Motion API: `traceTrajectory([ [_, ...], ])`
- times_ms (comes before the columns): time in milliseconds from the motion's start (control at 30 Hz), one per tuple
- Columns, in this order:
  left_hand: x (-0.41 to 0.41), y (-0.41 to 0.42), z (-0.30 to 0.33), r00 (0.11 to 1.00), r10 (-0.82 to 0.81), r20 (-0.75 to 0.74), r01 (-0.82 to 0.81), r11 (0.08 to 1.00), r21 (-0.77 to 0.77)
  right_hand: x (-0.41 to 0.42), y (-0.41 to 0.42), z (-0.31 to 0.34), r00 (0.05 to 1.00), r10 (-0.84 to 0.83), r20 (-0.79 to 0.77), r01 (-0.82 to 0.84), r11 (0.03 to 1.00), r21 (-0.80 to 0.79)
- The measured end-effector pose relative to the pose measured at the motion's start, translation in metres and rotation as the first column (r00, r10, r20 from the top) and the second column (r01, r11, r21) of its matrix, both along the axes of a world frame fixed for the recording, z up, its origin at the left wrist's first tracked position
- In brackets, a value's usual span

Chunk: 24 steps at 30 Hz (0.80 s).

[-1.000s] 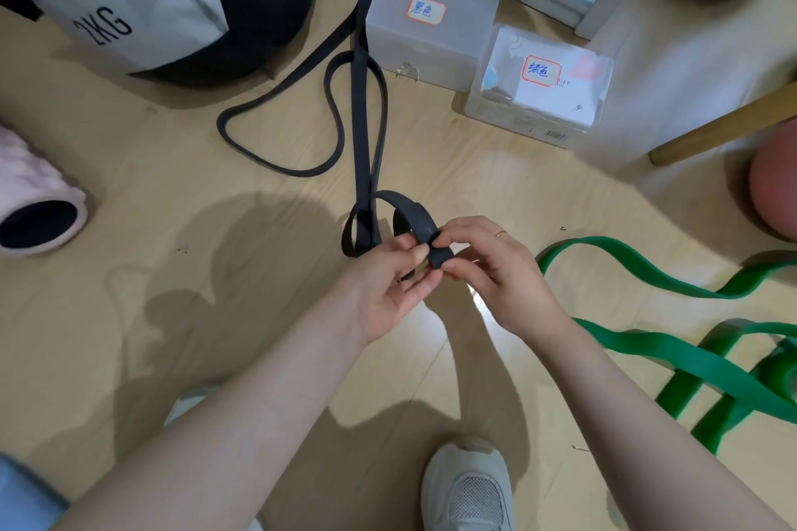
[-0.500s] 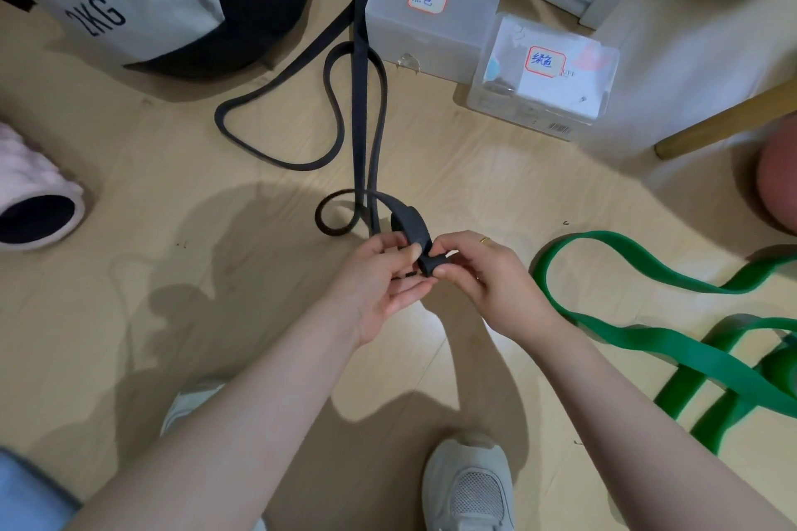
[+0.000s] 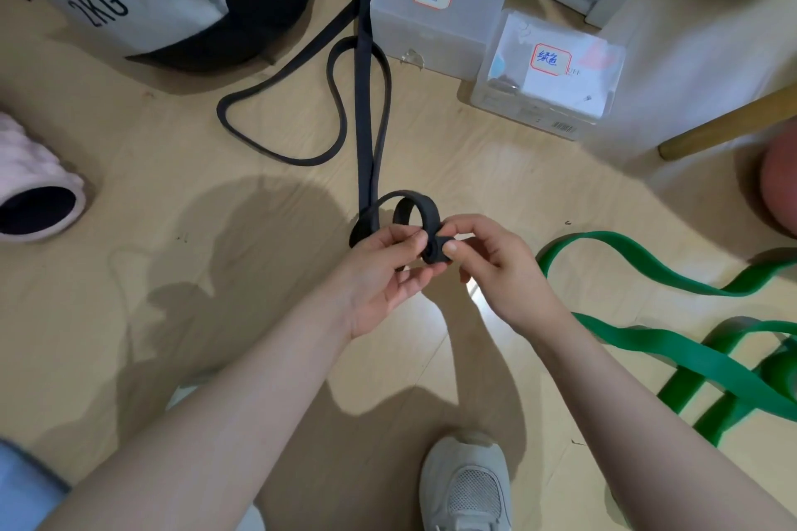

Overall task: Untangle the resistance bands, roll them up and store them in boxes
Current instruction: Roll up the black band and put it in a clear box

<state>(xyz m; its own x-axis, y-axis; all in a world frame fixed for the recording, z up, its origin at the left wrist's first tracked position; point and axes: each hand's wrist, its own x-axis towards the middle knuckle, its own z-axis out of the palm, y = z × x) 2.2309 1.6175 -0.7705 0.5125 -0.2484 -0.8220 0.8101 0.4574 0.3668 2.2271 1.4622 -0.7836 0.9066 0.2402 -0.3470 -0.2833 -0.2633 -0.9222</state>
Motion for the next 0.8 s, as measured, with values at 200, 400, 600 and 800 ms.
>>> traceTrajectory([
  [200,-0.007,0.013,-0.005,0.998,-0.003,0.062,0.001,1.0,0.028,-0.01,0.016,-0.004,0.984,-0.081,-0.159,0.105,0.983,0.149],
  [400,0.001,0.035,0.004,0.974,-0.188,0.129,0.165,0.972,0.168,-0.011,0.036,-0.008,0.944,-0.114,-0.309,0.206,0.936,0.286],
  [600,0.03,0.079,0.038,0.861,-0.456,0.225,0.23,0.744,0.627,0.021,0.073,0.011,0.984,-0.026,0.176,0.06,0.98,-0.191],
  [800,0.047,0.106,0.076,0.466,-0.879,0.101,0.196,0.214,0.957,0.083,0.095,0.041,0.343,0.811,0.475,-0.172,0.551,-0.817],
])
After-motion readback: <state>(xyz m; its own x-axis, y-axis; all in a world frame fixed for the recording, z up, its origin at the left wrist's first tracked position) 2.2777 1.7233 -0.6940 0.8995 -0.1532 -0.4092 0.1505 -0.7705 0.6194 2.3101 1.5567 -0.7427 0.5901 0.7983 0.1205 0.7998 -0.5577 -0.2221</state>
